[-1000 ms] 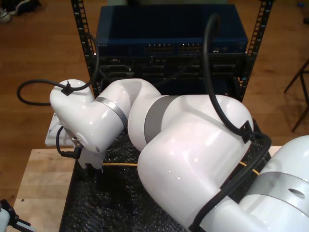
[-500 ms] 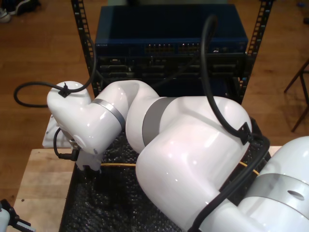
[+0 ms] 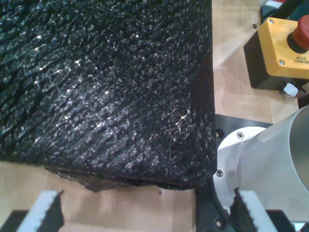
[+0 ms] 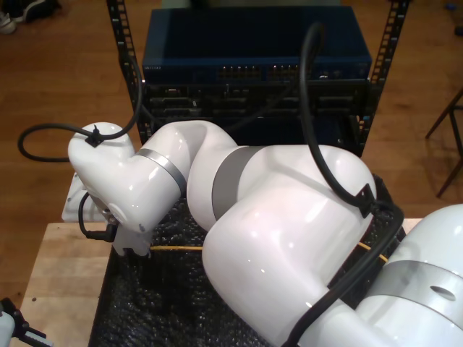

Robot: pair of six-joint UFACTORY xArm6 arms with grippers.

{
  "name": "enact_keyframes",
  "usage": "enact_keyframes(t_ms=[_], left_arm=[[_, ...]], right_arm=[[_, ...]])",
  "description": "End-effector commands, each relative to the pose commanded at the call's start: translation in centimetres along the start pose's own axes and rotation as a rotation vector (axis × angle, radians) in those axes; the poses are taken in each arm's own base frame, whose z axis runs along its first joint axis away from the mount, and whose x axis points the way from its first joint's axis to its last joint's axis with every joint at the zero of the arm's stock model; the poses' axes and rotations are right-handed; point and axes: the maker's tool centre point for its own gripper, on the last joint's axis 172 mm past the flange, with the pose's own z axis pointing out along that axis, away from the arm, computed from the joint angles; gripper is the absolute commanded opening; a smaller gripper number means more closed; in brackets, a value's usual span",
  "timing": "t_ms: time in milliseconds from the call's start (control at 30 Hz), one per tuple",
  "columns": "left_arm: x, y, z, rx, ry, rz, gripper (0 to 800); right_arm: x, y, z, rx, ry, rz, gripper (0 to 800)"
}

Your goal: Grab the cable and plug it in

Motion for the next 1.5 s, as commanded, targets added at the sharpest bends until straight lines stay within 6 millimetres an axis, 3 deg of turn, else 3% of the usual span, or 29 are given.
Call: enact_keyframes(t_ms=[333, 533, 800, 1133, 1300, 1500], left_arm=[[0.0, 0.0, -0.1, 0.001, -0.001, 0.0, 800], [0.0, 0.0, -0.1, 0.0, -0.001, 0.002, 800], [0.1, 0.0, -0.2, 0.0, -0.001, 0.004, 800], [1.8, -1.3, -1.0, -0.032, -0.055, 0.036, 800], [4.6, -2.3, -1.4, -0.071, -0.076, 0.056, 800], [8.5, -3.5, 0.0, -0.097, -0.041, 0.094, 800]], right_arm=[[0.1, 0.3, -0.6, -0.007, 0.013, -0.097, 6], [-0.4, 1.2, -2.5, -0.015, 0.037, -0.14, 6], [-2.8, 3.0, -4.0, 0.011, 0.071, -0.177, 6], [-8.3, 3.0, -6.3, 0.071, 0.127, -0.15, 6], [-11.4, 2.6, -7.8, 0.066, 0.132, -0.128, 6], [-15.2, 2.0, -9.9, 0.053, 0.147, -0.078, 6]])
